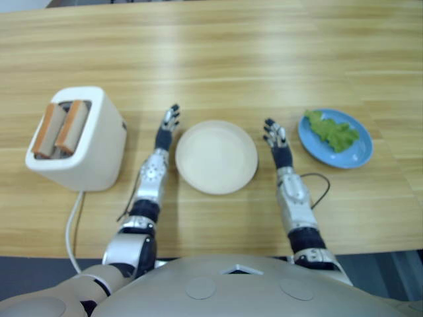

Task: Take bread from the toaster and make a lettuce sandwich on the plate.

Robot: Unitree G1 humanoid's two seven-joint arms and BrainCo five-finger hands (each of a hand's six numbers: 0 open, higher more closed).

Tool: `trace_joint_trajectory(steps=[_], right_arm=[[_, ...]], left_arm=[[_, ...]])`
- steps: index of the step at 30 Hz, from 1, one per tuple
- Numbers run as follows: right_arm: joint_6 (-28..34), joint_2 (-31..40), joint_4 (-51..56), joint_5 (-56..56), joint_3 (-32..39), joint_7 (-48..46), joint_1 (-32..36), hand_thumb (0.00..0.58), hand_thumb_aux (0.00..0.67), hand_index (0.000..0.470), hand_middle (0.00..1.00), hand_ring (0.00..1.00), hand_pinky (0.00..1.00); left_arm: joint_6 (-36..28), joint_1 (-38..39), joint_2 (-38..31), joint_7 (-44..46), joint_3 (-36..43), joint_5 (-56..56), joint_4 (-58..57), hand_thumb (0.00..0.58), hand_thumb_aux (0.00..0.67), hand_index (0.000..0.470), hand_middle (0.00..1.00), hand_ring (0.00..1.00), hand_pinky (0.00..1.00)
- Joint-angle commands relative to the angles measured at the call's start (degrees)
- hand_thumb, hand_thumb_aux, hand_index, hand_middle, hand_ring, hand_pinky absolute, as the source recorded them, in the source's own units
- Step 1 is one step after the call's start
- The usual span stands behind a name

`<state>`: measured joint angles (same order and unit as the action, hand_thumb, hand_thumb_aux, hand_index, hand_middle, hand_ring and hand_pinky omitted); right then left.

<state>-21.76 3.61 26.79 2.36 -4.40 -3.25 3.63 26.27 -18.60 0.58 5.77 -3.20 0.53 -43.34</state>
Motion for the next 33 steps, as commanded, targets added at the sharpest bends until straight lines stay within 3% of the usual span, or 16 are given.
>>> trace_joint_trajectory(steps=[1,14,16,19,22,25,29,33], right_arm=[[0.6,-0.2,1.1,0.2,-0.3,0.2,0.2,0.000,0.000,0.000,0.00,0.00,0.00],[0.6,-0.3,1.1,0.2,-0.5,0.2,0.2,0.000,0.000,0.000,0.00,0.00,0.00],[0.6,-0.3,1.1,0.2,-0.5,0.2,0.2,0.000,0.000,0.000,0.00,0.00,0.00],[0.6,-0.3,1.2,0.2,-0.5,0.3,0.1,0.000,0.000,0.000,0.00,0.00,0.00],[0.4,-0.6,1.7,-0.1,-0.5,0.7,0.2,0.000,0.000,0.000,0.00,0.00,0.00],[0.0,-1.2,3.1,-0.2,-0.3,1.1,0.9,0.000,0.000,0.000,0.00,0.00,0.00],[-0.7,-1.9,4.7,-0.5,-0.1,1.6,2.2,0.000,0.000,0.000,0.00,0.00,0.00],[-1.2,-2.1,5.5,-0.5,0.0,1.7,2.7,0.000,0.000,0.000,0.00,0.00,0.00]], left_arm=[[-0.3,0.0,-0.4,-0.2,0.1,-0.1,-1.2,0.000,0.000,0.000,0.00,0.00,0.00],[-0.4,0.3,-0.5,-0.2,0.2,-0.1,-0.1,0.000,0.000,0.000,0.00,0.00,0.00],[-1.4,2.3,-0.7,0.3,1.5,-0.9,7.1,0.000,0.000,0.000,0.00,0.00,0.00],[-9.2,7.7,-2.6,3.7,4.0,0.9,33.2,0.000,0.000,0.000,0.00,0.00,0.00],[-21.3,8.5,-9.5,7.5,2.4,5.5,58.5,0.000,0.000,0.000,0.00,0.00,0.00],[-33.2,5.4,-21.2,12.3,-4.3,14.2,73.6,0.000,0.000,0.000,0.00,0.00,0.00],[-43.9,1.9,-35.8,16.0,-17.2,25.1,80.5,0.000,0.000,0.000,0.00,0.00,0.00],[-48.1,3.7,-46.6,20.4,-26.8,27.0,81.3,0.000,0.000,0.000,0.00,0.00,0.00]])
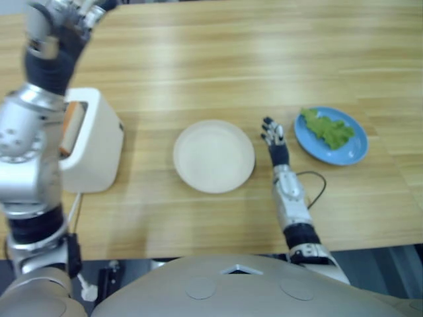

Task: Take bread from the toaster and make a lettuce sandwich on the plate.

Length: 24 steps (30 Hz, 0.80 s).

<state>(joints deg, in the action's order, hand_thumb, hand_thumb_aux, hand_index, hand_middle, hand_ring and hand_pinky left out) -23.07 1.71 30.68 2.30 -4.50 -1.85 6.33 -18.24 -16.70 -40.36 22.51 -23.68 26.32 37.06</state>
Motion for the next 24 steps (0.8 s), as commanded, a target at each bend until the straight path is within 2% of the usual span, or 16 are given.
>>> trace_joint_trajectory(steps=[1,4,8,12,17,24], right_arm=[[0.0,-0.2,1.8,-0.4,0.1,0.2,0.0,0.000,0.000,0.000,0.00,0.00,0.00],[-0.2,-0.2,1.8,-0.4,0.2,0.1,-0.2,0.000,0.000,0.000,0.00,0.00,0.00],[-0.3,0.0,1.4,-0.3,0.0,0.2,-0.9,0.000,0.000,0.000,0.00,0.00,0.00],[0.1,0.1,0.5,-0.2,0.1,0.1,-1.2,0.000,0.000,0.000,0.00,0.00,0.00],[0.7,0.5,-0.7,0.0,-0.1,-0.2,-1.8,0.000,0.000,0.000,0.00,0.00,0.00],[1.7,1.1,-2.3,0.3,-0.2,-0.6,-2.6,0.000,0.000,0.000,0.00,0.00,0.00]], left_arm=[[-3.4,3.3,-8.2,4.9,-8.1,-0.7,0.2,0.000,0.000,0.000,0.00,0.00,0.00],[-1.1,11.5,-14.6,9.4,-10.9,-9.2,-3.2,0.000,0.000,0.000,0.00,0.00,0.00],[7.4,23.9,-20.7,11.4,-10.0,-26.6,-10.0,0.000,0.000,0.000,0.00,0.00,0.00],[11.8,32.2,-23.3,12.8,-13.7,-36.9,-15.2,0.000,0.000,0.000,0.00,0.00,0.00],[14.7,39.7,-25.8,11.8,-16.7,-50.5,-23.7,0.000,0.000,0.000,0.00,0.00,0.00],[16.7,43.4,-25.0,11.0,-17.5,-57.1,-28.5,0.000,0.000,0.000,0.00,0.00,0.00]])
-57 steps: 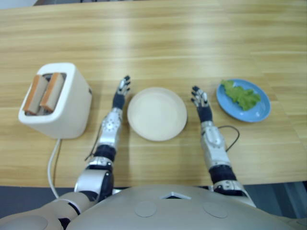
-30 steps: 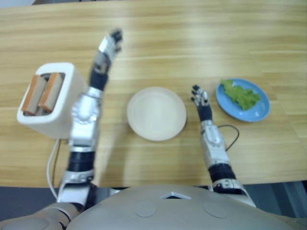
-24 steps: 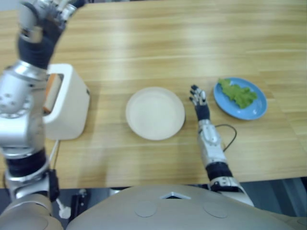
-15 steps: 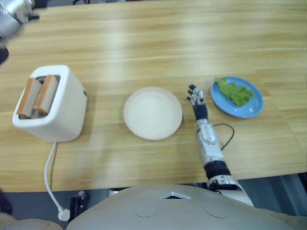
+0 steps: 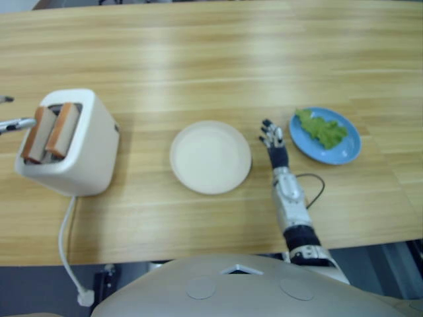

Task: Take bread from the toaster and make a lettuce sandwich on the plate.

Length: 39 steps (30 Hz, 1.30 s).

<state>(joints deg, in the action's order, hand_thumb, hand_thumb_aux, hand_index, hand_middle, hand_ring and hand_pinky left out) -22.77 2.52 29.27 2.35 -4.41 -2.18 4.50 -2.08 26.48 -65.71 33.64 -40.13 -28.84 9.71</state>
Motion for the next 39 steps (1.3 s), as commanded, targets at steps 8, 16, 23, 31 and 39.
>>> trace_joint_trajectory(steps=[8,16,23,31,39], right_arm=[[2.3,0.8,-2.3,0.8,-0.7,-0.6,-1.8,0.000,0.000,0.000,0.00,0.00,0.00],[2.9,1.1,-1.1,1.4,-1.4,-1.1,-1.4,0.000,0.000,0.000,0.00,0.00,0.00],[3.0,1.3,-0.3,2.0,-1.8,-1.5,-1.2,0.000,0.000,0.000,0.00,0.00,0.00],[3.5,1.4,-1.6,2.3,-1.9,-1.3,-1.5,0.000,0.000,0.000,0.00,0.00,0.00],[4.1,1.8,-2.5,2.8,-2.1,-1.3,-2.1,0.000,0.000,0.000,0.00,0.00,0.00]], left_arm=[[2.0,-1.4,-0.6,-2.0,1.2,-5.4,-5.2,0.000,0.000,0.000,0.00,0.00,0.00],[3.8,-3.3,0.4,-3.4,5.4,-4.9,-7.8,0.000,0.000,0.000,0.00,0.00,0.00],[4.8,-4.1,0.1,-4.3,7.0,-4.7,-8.9,0.000,0.000,0.000,0.00,0.00,0.00],[6.7,-4.9,0.2,-5.3,10.8,-4.5,-12.1,0.000,0.000,0.000,0.00,0.00,0.00],[7.5,-4.8,0.6,-5.8,12.7,-4.7,-10.5,0.000,0.000,0.000,0.00,0.00,0.00]])
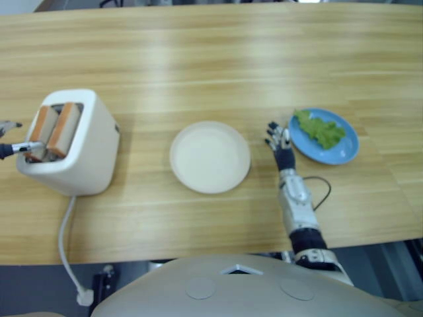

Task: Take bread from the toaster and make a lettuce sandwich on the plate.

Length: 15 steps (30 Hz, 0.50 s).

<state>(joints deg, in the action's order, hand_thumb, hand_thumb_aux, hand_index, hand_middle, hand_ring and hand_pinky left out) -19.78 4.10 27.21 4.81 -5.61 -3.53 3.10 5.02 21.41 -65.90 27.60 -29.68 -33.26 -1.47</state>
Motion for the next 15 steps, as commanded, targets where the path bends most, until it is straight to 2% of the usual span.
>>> trace_joint_trajectory(steps=[1,6,7,8,9,10,11,12,13,15], right_arm=[[1.2,0.2,-0.6,0.4,-0.8,0.0,-0.8,0.000,0.000,0.000,0.00,0.00,0.00],[1.3,0.1,-0.7,0.4,-0.8,0.1,-1.0,0.000,0.000,0.000,0.00,0.00,0.00],[1.3,0.1,-0.6,0.3,-0.8,0.1,-1.1,0.000,0.000,0.000,0.00,0.00,0.00],[1.4,0.1,-0.6,0.3,-0.8,0.1,-1.1,0.000,0.000,0.000,0.00,0.00,0.00],[1.4,0.0,-0.6,0.2,-0.9,0.1,-1.2,0.000,0.000,0.000,0.00,0.00,0.00],[1.5,0.0,-0.6,0.2,-0.9,0.0,-1.2,0.000,0.000,0.000,0.00,0.00,0.00],[1.5,0.0,-0.6,0.2,-0.9,0.0,-1.2,0.000,0.000,0.000,0.00,0.00,0.00],[1.5,0.0,-0.5,0.2,-0.9,0.0,-1.2,0.000,0.000,0.000,0.00,0.00,0.00],[1.5,0.0,-0.4,0.1,-1.0,0.0,-1.2,0.000,0.000,0.000,0.00,0.00,0.00],[1.5,-0.2,-0.2,0.0,-0.9,0.1,-1.2,0.000,0.000,0.000,0.00,0.00,0.00]], left_arm=[[0.1,0.5,1.0,0.3,2.2,-0.5,1.8,0.000,0.000,0.000,0.00,0.00,0.00],[-0.9,1.2,1.5,0.5,1.7,-1.0,5.1,0.009,0.005,0.004,0.00,0.00,0.00],[-1.2,1.3,1.5,0.3,1.4,-1.5,5.4,0.187,0.118,0.081,0.00,0.00,0.00],[-1.5,1.5,1.4,0.1,1.0,-2.0,5.7,0.187,0.118,0.081,0.00,0.00,0.00],[-1.8,1.7,1.3,0.1,0.6,-2.3,6.1,0.474,0.384,0.263,0.00,0.00,0.00],[-2.0,1.9,1.3,0.3,0.3,-2.4,6.7,0.526,0.465,0.319,0.00,0.00,0.00],[-2.2,2.1,1.5,0.4,-0.2,-2.4,7.5,0.526,0.465,0.319,0.00,0.00,0.00],[-2.3,2.2,1.8,0.6,-0.6,-2.4,8.5,0.555,0.531,0.364,0.00,0.00,0.00],[-2.4,2.3,1.9,0.7,-0.9,-2.4,9.1,0.580,0.670,0.460,0.00,0.00,0.00],[-2.6,1.8,2.2,0.6,-1.4,-2.3,10.4,0.580,0.670,0.460,0.00,0.00,0.00]])
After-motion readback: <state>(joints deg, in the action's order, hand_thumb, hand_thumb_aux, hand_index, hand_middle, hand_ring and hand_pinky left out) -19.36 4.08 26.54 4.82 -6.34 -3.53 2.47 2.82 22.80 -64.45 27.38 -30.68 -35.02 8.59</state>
